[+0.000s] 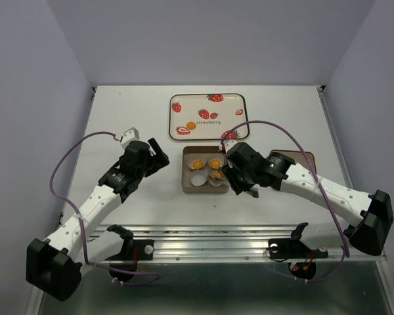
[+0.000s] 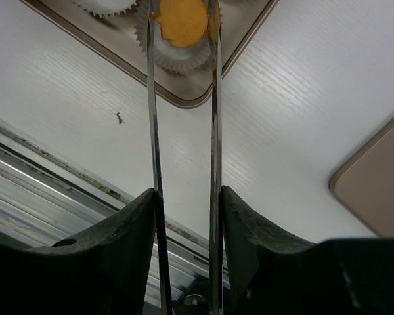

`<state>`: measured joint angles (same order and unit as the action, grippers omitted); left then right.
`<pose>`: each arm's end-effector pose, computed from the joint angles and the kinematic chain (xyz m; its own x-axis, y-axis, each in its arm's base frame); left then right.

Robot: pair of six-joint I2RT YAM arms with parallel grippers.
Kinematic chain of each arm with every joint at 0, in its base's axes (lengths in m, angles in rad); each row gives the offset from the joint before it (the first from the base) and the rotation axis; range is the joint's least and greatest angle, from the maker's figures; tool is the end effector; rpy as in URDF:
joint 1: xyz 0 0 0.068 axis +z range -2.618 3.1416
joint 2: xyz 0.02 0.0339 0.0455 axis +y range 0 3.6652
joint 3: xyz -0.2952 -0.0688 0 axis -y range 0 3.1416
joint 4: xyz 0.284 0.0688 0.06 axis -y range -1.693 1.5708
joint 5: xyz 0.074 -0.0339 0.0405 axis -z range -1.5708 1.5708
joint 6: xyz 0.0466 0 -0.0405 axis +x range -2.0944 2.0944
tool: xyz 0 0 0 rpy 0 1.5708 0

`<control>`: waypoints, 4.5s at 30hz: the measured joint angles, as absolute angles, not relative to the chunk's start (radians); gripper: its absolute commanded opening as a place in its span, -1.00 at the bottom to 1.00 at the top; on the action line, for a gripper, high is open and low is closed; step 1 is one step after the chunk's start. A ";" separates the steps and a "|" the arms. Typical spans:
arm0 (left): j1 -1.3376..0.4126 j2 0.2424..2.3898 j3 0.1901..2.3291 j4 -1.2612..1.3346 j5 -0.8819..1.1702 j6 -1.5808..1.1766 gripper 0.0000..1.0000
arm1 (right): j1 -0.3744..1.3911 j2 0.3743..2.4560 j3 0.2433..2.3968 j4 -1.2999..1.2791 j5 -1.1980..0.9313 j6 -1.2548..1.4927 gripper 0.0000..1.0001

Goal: Pack the cookies

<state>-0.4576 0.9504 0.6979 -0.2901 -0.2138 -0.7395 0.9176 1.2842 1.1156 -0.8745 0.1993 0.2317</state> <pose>0.2203 -0.0975 0.2791 -0.5233 -0.4764 -0.7065 -0.1136 0.8607 -0.4962 0.1817 0.2222 0.3048 -0.6759 -0.5128 -0.5294 -0.5781 0.8144 -0.0509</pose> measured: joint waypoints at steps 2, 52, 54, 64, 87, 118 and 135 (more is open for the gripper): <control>-0.458 0.950 0.698 -0.290 -0.214 -0.739 0.98 | 0.918 1.284 1.115 -0.875 0.200 0.232 -0.05; -0.458 0.953 0.702 -0.313 -0.252 -0.741 0.98 | 0.801 1.658 1.506 -0.559 0.293 0.155 0.11; -0.458 0.946 0.702 -0.316 -0.257 -0.742 0.98 | 0.784 1.714 1.545 -0.542 0.281 0.155 0.15; -0.458 0.918 0.702 -0.352 -0.292 -0.749 0.98 | 0.756 1.932 1.672 -0.524 0.262 0.126 0.22; -0.458 0.930 0.702 -0.362 -0.323 -0.749 0.98 | 0.752 2.110 1.785 -0.557 0.332 0.109 0.03; -0.458 0.894 0.703 -0.365 -0.319 -0.757 0.98 | 0.759 1.651 1.482 -0.509 0.332 0.120 -0.19; -0.458 0.880 0.702 -0.363 -0.279 -0.757 0.98 | 0.990 1.317 1.161 -0.670 0.202 0.192 -0.19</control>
